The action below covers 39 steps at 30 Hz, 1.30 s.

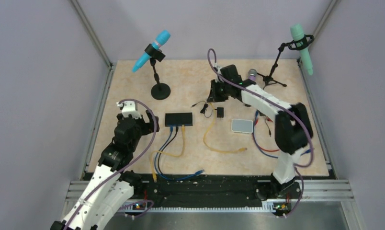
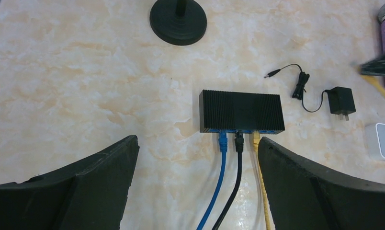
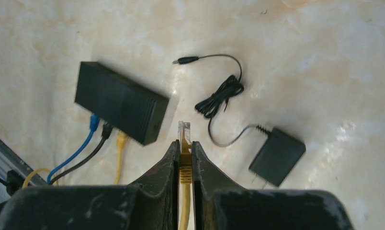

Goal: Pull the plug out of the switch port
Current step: Place the connector at the center of the board, then pull the connector from the switch port.

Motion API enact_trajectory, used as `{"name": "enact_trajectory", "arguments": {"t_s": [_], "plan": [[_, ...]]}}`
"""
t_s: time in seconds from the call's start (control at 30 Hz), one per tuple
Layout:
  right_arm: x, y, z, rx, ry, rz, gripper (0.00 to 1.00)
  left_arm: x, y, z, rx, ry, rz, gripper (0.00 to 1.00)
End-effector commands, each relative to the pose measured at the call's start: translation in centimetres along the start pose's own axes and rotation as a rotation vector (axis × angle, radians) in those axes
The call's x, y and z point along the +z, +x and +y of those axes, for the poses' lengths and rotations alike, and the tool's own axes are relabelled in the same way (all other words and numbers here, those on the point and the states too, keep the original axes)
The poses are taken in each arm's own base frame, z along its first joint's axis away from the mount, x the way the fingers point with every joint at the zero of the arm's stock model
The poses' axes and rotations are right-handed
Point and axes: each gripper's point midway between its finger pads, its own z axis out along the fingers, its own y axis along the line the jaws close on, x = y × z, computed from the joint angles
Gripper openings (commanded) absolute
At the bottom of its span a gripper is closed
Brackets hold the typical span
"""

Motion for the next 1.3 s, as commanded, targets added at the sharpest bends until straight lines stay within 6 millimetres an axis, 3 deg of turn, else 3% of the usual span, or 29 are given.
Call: {"name": "enact_trajectory", "arguments": {"t_s": [0.0, 0.17, 0.27, 0.37, 0.47, 0.57, 0.67, 0.73, 0.8, 1.0, 1.13, 1.27], "plan": [[5.4, -1.0, -1.2, 0.024, -0.075, 0.093, 0.0, -0.2, -0.5, -0.5, -0.041, 0.027, -0.033, 0.99], [10.0, -2.1, -2.7, 0.056, -0.069, 0.093, 0.05, -0.8, -0.5, -0.2, -0.043, 0.027, -0.044, 0.99], [11.2, -2.6, -4.0, 0.094, -0.057, 0.074, 0.07, -0.9, -0.7, -0.3, -0.048, 0.031, -0.051, 0.99], [11.1, -3.4, -5.0, 0.145, -0.074, 0.025, 0.1, -0.9, -0.6, -0.6, -0.053, 0.043, -0.043, 0.99], [9.9, -4.4, -4.8, 0.175, -0.139, -0.031, 0.27, -0.5, -0.5, -0.8, -0.052, 0.052, -0.049, 0.99], [7.8, -4.9, -4.4, 0.155, -0.146, -0.064, 0.41, 0.1, 0.0, -3.0, 0.069, 0.198, -0.051, 0.99], [5.0, -4.8, -3.1, 0.129, -0.18, -0.101, 0.48, 0.9, 0.0, -4.7, 0.189, 0.313, -0.103, 0.99], [2.4, -5.2, -2.0, 0.115, -0.197, -0.145, 0.49, 1.6, -0.5, -4.9, 0.237, 0.313, -0.116, 0.99], [0.7, -5.0, -1.3, 0.107, -0.218, -0.184, 0.56, 2.3, -1.2, -5.5, 0.306, 0.333, -0.112, 0.99], [-2.7, -3.4, 0.4, 0.145, -0.269, -0.212, 0.6, 5.1, -2.2, -6.0, 0.442, 0.305, 0.023, 0.99], [-4.0, -0.4, 4.1, 0.168, -0.401, -0.226, 0.56, 7.5, -1.5, -5.8, 0.613, 0.315, 0.062, 0.99], [-4.0, 3.0, 7.6, 0.204, -0.477, -0.193, 0.5, 9.6, -1.2, -5.2, 0.736, 0.333, 0.148, 0.99]]}}
